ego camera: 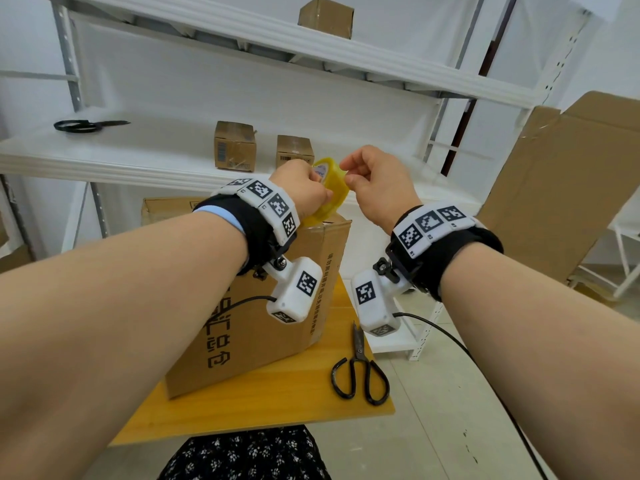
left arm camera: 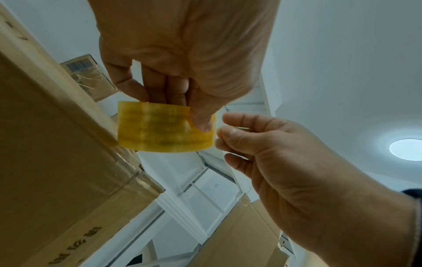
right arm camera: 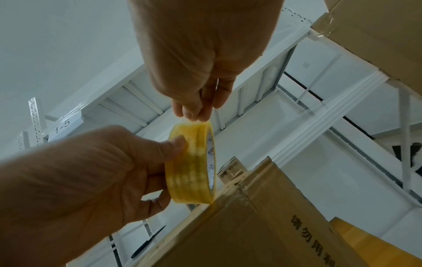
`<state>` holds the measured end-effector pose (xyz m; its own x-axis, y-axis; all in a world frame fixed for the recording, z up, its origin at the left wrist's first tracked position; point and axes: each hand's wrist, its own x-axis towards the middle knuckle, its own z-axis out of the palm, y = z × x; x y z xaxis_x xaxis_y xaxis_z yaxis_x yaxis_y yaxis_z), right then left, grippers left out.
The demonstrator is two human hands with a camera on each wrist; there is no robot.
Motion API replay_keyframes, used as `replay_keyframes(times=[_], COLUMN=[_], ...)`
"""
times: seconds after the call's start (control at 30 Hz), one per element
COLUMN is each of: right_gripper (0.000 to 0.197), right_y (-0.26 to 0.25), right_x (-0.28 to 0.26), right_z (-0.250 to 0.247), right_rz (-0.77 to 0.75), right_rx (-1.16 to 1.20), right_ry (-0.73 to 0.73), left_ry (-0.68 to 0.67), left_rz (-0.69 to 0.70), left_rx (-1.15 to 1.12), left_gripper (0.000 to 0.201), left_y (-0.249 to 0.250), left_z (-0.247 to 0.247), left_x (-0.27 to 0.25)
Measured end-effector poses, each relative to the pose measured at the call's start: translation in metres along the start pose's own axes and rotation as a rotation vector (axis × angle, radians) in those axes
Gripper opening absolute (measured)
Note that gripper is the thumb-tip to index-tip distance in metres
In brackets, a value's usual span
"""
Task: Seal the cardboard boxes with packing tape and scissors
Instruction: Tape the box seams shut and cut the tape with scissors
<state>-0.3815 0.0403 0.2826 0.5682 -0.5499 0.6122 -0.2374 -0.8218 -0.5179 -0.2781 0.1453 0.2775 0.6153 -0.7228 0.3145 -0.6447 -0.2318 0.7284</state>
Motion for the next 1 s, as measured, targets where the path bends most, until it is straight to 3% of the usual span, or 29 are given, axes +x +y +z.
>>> replay_keyframes(times=[0.23, 0.33, 0.5, 1.0], right_gripper=[0.018, 0.022, 0.015, 0.009], right_y=[0.006, 0.009, 0.007, 0.000], right_x=[0.004, 0.005, 0.001, 0.001], right_z=[-0.002, -0.004, -0.001, -0.003], right_rz=[0.187, 0.275, 0.304, 0.340], right_rx=[0.135, 0.155, 0.255, 0.322], right_ry=[0.206, 0.157, 0.063, 0.076], left_ry=[0.034, 0.037, 0.021, 0.076], left_rz=[0.035, -0.003, -0.042, 0.010], left_rx=[-0.105, -0.195, -0.303, -0.315], left_gripper=[0.020, 0.025, 0.015, 0.020], left_y=[-0.002, -0.006, -0.007, -0.009], left_z=[0.005, 0.005, 0.006, 0.009], left_x=[-0.003, 0.002, 0.005, 0.008])
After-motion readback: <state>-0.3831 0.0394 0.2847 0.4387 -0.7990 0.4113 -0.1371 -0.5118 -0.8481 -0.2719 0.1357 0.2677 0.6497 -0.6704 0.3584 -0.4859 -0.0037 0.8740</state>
